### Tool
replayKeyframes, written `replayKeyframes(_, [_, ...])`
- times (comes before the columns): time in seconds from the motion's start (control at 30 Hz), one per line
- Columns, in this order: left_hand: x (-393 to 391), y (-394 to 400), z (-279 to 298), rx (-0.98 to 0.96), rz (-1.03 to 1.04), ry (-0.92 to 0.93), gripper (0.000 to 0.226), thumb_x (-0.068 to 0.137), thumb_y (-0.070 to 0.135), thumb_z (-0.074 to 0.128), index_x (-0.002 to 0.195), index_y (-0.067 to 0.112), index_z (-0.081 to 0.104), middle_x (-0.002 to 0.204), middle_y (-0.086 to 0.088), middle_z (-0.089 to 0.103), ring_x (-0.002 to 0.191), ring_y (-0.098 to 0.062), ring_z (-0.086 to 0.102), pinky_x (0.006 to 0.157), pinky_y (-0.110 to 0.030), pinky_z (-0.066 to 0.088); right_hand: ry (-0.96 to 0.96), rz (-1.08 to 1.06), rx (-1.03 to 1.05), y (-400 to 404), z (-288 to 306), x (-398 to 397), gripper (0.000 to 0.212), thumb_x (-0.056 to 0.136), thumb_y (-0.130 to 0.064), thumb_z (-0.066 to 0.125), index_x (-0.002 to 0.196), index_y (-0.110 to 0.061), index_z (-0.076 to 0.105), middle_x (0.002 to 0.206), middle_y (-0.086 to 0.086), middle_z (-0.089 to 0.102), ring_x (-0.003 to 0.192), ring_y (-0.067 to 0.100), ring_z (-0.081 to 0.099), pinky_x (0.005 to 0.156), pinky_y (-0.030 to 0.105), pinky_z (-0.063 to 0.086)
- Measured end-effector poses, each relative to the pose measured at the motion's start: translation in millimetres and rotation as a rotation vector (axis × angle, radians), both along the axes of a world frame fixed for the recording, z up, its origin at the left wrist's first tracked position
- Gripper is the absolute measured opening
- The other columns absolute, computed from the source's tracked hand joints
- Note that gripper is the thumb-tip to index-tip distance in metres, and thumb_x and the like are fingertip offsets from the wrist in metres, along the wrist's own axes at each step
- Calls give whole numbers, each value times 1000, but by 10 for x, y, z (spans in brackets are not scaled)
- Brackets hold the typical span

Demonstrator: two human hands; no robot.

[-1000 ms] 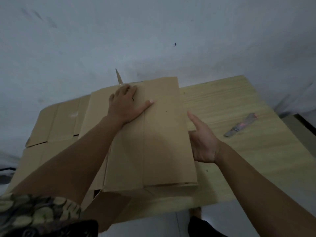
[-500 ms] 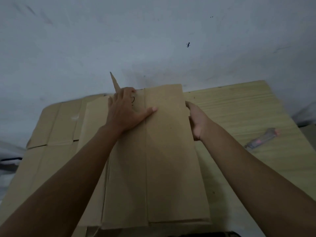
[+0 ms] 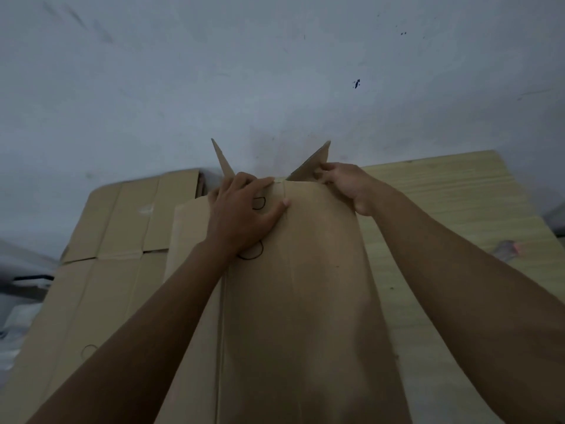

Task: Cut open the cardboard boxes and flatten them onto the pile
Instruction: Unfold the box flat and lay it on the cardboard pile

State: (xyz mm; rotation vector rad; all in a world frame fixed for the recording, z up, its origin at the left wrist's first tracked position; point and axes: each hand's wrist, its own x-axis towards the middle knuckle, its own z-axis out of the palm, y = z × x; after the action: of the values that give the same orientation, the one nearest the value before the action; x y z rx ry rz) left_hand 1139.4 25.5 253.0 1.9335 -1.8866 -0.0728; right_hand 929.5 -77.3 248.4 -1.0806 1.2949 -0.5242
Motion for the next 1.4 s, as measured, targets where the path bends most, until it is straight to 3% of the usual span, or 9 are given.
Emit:
replayKeyframes(0.17, [-92, 83, -44, 9, 27, -10, 72, 77, 81, 45, 127, 34, 67, 115, 8, 60, 118, -18, 51, 98, -40, 34, 406, -52, -355, 286, -153, 50, 43, 94, -47, 56, 130, -25, 67, 134, 0, 64, 121, 22, 59, 91, 27, 41])
replayKeyframes(0.27, [-128, 162, -77, 16, 46, 21, 69, 76, 80, 57, 127, 34, 67, 118, 8, 61, 121, -18, 50, 98, -39, 33, 273, -211, -225, 571, -205, -51, 64, 81, -66, 66, 131, -27, 64, 132, -3, 63, 118, 19, 60, 94, 30, 46])
replayKeyframes(0.37, [-68, 281, -106, 29, 112, 97, 75, 70, 82, 65, 126, 32, 68, 121, 5, 63, 123, -19, 51, 102, -38, 35, 113, -108, 38, 891, -272, -217, 91, 61, -77, 78, 131, -21, 63, 122, -3, 70, 103, 16, 70, 94, 38, 56])
replayKeyframes(0.5, [-22, 546, -234, 109, 119, 181, 89, 59, 90, 58, 123, 29, 70, 120, 3, 64, 121, -19, 55, 104, -45, 45, 27, -47, 155, 1240, -329, -325, 62, 67, -48, 89, 114, -11, 73, 98, 6, 78, 88, 22, 76, 85, 41, 61])
replayKeyframes(0.63, [-41, 828, -444, 185, 144, 51, 73, 80, 84, 49, 121, 28, 71, 126, 3, 61, 128, -22, 46, 112, -53, 31, 67, -125, 32, 1509, -336, -331, 33, 73, -35, 89, 96, -13, 78, 87, 4, 79, 80, 20, 77, 76, 37, 62])
replayKeyframes(0.77, [-64, 1081, -613, 324, 223, 29, 79, 87, 81, 35, 128, 21, 65, 140, -6, 55, 138, -27, 37, 116, -61, 26, 201, -169, -15, 1724, -428, -365, 31, 70, -36, 90, 91, -17, 77, 81, -3, 76, 70, 12, 73, 62, 23, 55])
replayKeyframes(1.0, [162, 1489, -1081, 614, 213, -14, 62, 94, 73, 33, 146, 39, 35, 161, -4, 24, 153, -31, 13, 110, -78, 1, 559, -236, -91, 1876, -863, -428, 56, 70, -48, 87, 113, -14, 74, 112, 6, 73, 106, 25, 69, 83, 30, 53])
replayKeyframes(1.17, [259, 1756, -1578, 792, 229, 120, 70, 97, 66, 42, 157, 41, 18, 170, -8, -3, 155, -35, 0, 121, -63, 12, 614, -282, -39, 1931, -1303, -397, 67, 71, -51, 82, 123, -12, 67, 125, 12, 67, 117, 31, 63, 94, 38, 52])
replayKeyframes(1.4, [-72, 1997, -1638, 589, 703, 354, 99, 76, 61, 76, 150, 20, 25, 146, -15, 40, 131, -37, 44, 104, -55, 43, 896, -126, 154, 2184, -1461, -438, 89, 69, -54, 84, 135, -14, 41, 138, 12, 37, 131, 35, 42, 101, 51, 44])
